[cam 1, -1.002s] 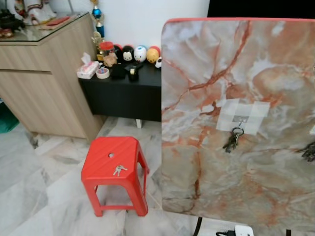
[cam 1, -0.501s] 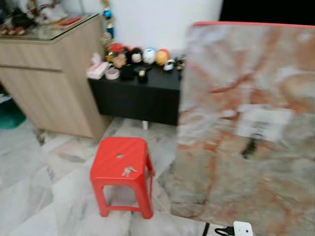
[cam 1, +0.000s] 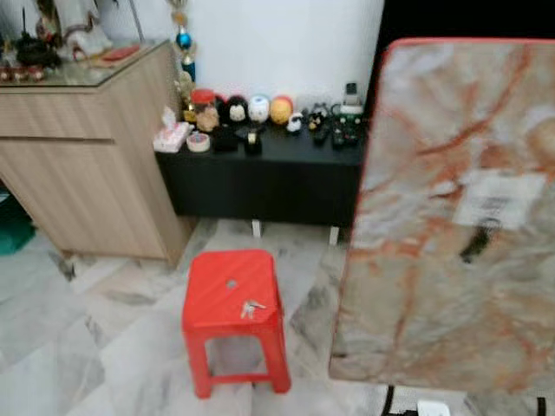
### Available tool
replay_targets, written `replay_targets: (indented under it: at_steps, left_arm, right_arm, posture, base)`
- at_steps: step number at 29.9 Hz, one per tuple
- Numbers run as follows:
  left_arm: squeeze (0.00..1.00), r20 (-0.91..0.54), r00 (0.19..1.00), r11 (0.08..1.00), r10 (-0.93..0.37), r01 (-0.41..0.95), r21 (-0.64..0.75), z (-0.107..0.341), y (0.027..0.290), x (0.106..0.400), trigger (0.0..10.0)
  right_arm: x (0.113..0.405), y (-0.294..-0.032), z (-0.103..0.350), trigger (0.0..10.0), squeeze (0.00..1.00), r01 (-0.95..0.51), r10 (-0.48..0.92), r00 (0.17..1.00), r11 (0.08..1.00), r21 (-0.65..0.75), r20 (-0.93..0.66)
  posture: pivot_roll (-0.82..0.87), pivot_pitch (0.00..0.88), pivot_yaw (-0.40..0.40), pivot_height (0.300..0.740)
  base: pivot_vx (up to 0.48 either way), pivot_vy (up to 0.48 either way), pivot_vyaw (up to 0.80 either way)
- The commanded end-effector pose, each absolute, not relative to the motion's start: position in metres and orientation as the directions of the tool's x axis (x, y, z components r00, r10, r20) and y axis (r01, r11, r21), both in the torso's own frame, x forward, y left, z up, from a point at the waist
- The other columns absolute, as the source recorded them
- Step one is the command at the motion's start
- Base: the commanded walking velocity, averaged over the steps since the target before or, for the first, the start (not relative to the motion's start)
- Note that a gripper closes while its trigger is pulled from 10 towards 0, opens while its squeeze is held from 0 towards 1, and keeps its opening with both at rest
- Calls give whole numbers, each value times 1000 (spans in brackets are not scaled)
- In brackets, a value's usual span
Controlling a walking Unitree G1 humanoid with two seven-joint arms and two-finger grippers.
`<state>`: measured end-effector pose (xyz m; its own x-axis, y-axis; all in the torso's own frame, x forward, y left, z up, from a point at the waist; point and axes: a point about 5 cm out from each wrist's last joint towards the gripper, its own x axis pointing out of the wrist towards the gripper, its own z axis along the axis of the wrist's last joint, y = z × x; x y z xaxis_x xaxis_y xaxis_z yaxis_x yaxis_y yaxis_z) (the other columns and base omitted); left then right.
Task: Hang keys on a hook
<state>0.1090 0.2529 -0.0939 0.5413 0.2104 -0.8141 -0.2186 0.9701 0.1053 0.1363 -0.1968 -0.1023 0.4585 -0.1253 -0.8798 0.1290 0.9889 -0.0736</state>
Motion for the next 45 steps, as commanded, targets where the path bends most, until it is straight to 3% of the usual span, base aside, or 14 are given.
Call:
replay_targets:
  at_steps: [1,23,45]
  left_arm:
    - [0,-818,536,970,209,-222,102,-94,252,110,10000]
    - [0,-812,540,964,222,-248,99,-94,250,114,10000]
    - [0,-810,547,963,213,-255,81,-94,247,116,10000]
  right_arm:
    - [142,-203,-99,10000,0,134,-140,473,987,-86,-870]
    - [153,-203,-95,10000,0,156,-148,495,985,-80,-856]
    - [163,-205,-91,10000,0,160,-149,529,984,-75,-835]
  posture:
    - [82,0,-13,740]
    - [86,0,-28,740]
    - [87,0,-40,740]
  base:
    - [0,480,0]
    - [0,480,0]
    - [0,0,0]
